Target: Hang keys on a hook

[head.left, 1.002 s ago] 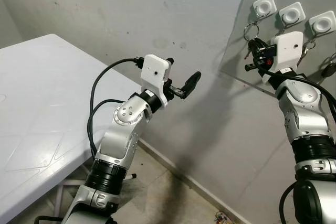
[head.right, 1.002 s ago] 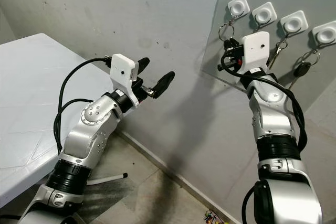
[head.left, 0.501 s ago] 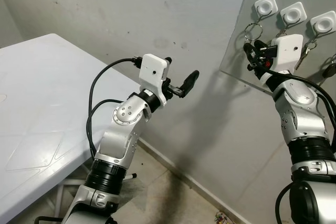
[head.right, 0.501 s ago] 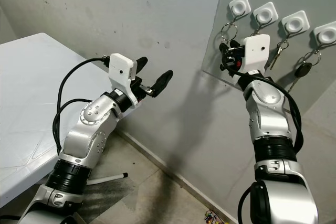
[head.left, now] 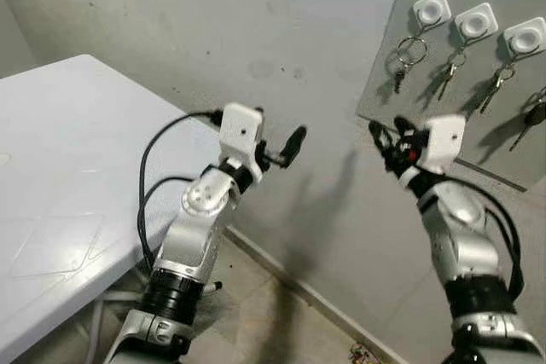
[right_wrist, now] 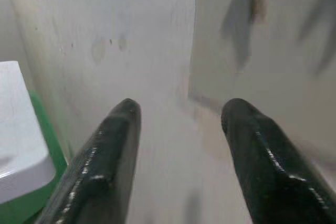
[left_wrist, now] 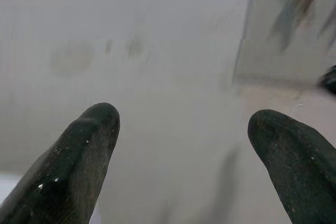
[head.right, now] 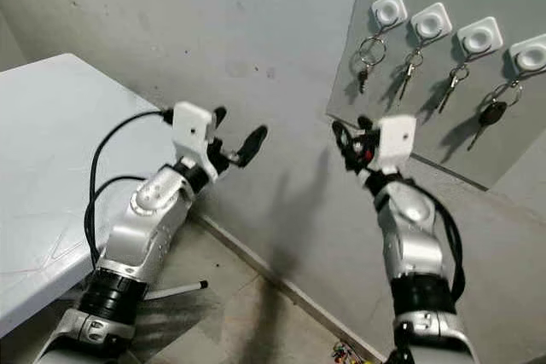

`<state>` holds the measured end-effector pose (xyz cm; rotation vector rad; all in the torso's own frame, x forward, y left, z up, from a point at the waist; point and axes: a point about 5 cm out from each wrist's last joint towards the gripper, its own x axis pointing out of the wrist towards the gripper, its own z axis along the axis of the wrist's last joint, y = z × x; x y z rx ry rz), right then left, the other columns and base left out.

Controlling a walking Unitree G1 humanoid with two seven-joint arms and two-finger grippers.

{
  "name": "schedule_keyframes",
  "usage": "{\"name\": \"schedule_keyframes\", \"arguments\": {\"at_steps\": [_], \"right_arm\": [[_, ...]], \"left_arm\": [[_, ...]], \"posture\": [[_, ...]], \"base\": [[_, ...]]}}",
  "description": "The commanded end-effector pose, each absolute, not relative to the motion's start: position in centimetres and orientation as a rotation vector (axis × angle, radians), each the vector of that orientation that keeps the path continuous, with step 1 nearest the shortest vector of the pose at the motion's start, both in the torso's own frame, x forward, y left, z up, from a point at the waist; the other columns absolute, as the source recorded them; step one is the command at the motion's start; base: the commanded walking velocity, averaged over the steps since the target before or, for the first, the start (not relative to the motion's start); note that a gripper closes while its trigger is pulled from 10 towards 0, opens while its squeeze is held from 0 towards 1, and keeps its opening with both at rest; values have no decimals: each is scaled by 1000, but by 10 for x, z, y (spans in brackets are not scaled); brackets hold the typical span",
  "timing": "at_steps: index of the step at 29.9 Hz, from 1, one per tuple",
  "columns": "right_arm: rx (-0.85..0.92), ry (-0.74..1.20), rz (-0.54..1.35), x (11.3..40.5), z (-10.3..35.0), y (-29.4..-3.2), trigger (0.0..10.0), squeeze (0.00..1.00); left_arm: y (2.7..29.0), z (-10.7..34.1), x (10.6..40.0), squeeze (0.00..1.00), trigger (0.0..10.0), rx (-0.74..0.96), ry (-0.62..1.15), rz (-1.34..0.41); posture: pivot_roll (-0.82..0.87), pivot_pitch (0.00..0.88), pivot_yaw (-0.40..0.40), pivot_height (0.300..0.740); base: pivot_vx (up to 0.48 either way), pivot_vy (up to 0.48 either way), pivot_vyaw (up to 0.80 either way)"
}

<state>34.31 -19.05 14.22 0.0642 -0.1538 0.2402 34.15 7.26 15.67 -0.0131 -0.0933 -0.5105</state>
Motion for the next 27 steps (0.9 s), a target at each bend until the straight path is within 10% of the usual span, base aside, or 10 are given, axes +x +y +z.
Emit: {"name": "schedule_keyframes", "arguments": {"at_steps": [1,27], "right_arm": [[79,-128,228,338,129,-190,10000,1000],[52,629,-41,211,-57,-198,10000,1000]], "left_arm": [[77,140,340,0,10000,-7,-55,-475],[116,-38,253,0,10000,75,623,-363]], "posture": [[11,0,-28,740],[-15,0,-1,740]], "base": [[0,0,0],[0,0,0]]}}
